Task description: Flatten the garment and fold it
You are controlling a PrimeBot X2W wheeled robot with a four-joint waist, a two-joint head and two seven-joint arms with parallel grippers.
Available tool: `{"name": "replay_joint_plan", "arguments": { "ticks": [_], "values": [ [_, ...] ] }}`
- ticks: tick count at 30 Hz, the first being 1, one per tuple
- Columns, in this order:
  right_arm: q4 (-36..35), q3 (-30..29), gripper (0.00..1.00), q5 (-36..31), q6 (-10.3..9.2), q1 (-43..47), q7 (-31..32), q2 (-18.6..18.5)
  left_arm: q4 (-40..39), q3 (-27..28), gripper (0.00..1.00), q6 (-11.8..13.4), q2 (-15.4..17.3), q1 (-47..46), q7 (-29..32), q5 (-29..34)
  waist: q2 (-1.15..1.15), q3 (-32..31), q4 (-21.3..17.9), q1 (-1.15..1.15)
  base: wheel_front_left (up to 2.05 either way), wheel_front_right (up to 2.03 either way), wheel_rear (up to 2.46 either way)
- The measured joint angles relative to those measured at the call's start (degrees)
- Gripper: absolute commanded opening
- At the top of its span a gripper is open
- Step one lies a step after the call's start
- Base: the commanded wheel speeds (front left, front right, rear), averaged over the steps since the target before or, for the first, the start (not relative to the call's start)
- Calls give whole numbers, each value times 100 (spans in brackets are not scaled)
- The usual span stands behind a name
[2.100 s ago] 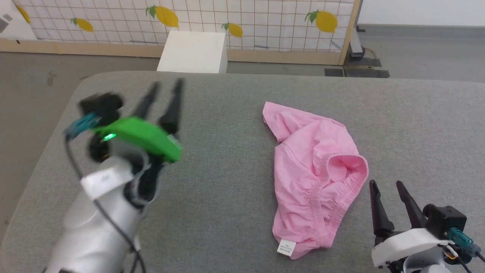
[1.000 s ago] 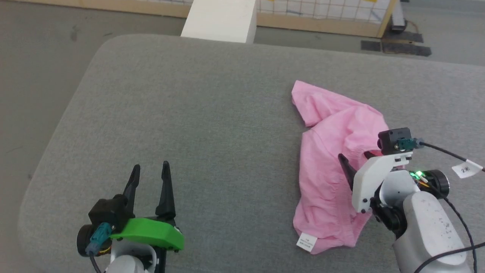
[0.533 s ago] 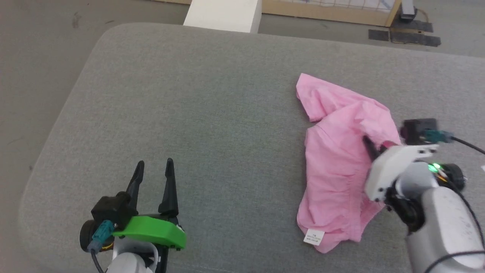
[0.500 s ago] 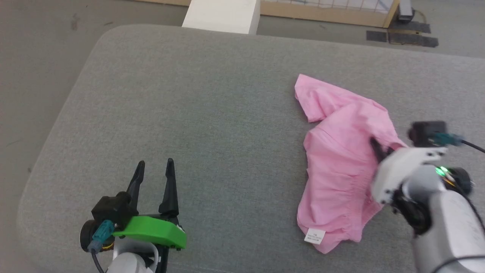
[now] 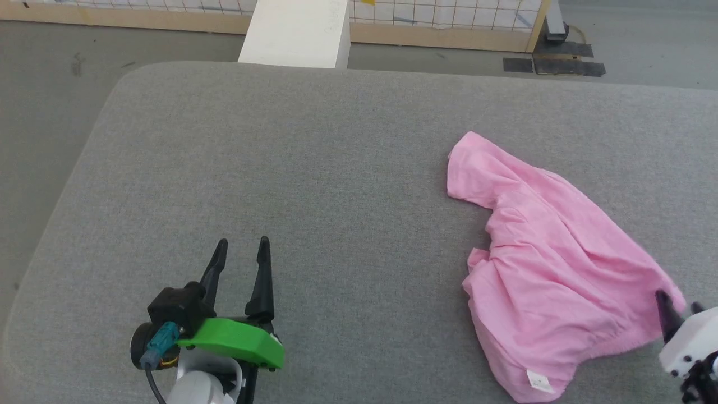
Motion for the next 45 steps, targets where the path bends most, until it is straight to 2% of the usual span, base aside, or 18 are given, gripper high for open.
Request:
{"name": "replay_joint_plan", "arguments": {
  "ticks": [3,7,13,17,22,26,29,35,36,37,43,44,45],
  "values": [
    [-213,-154,100,402,0,-87,-397,0,23,32,100,-24,-4,1,0,1,0,-57,6,0,0,0,0],
    [-557,-335,100,541,0,-99,-984,-4,33,73,100,-47,-14,2,0,-1,0,-127,17,0,0,0,0],
    [-689,-310,100,542,0,-77,-1257,-3,109,-263,100,-231,-93,-245,186,-98,0,-157,-32,0,0,0,0],
    [-680,-183,100,502,0,-68,-1256,-4,342,-808,100,-399,-170,-1056,821,-190,0,-100,-98,0,0,0,0],
    [-608,55,100,511,0,-99,-1282,-3,1102,-1708,100,-497,-203,-2176,2273,-539,0,7,-275,0,0,0,0],
    [-506,168,100,523,0,-118,-1326,-1,1574,-2544,100,-482,-216,-2710,3463,-1248,0,115,-477,0,0,0,0],
    [-396,238,100,528,0,-182,-1394,-1,1808,-3164,100,-311,-222,-2989,4200,-1690,0,252,-686,0,0,0,0],
    [-293,266,100,568,0,-221,-1508,-2,2019,-3648,100,-189,-223,-3128,4396,-2084,0,482,-928,0,0,0,0],
    [-269,254,100,568,0,-221,-1534,-2,2046,-3751,27,-189,-223,-3137,4351,-2260,0,554,-972,0,0,0,0],
    [-257,249,100,567,0,-221,-1535,-2,2051,-3784,0,-190,-223,-3148,4310,-2301,0,578,-982,0,0,0,0],
    [-213,274,100,520,0,-224,-1580,-3,2033,-3754,0,-201,-232,-3251,3601,-2744,0,592,-874,0,0,0,0],
    [-208,297,100,514,0,-225,-1580,-3,2027,-3698,0,-199,-235,-3257,3483,-2810,0,578,-842,0,0,0,0],
    [-186,364,100,486,0,-224,-1579,-2,1972,-3341,0,-124,-231,-3260,3027,-2984,0,496,-714,0,0,0,0]
  ]
}}
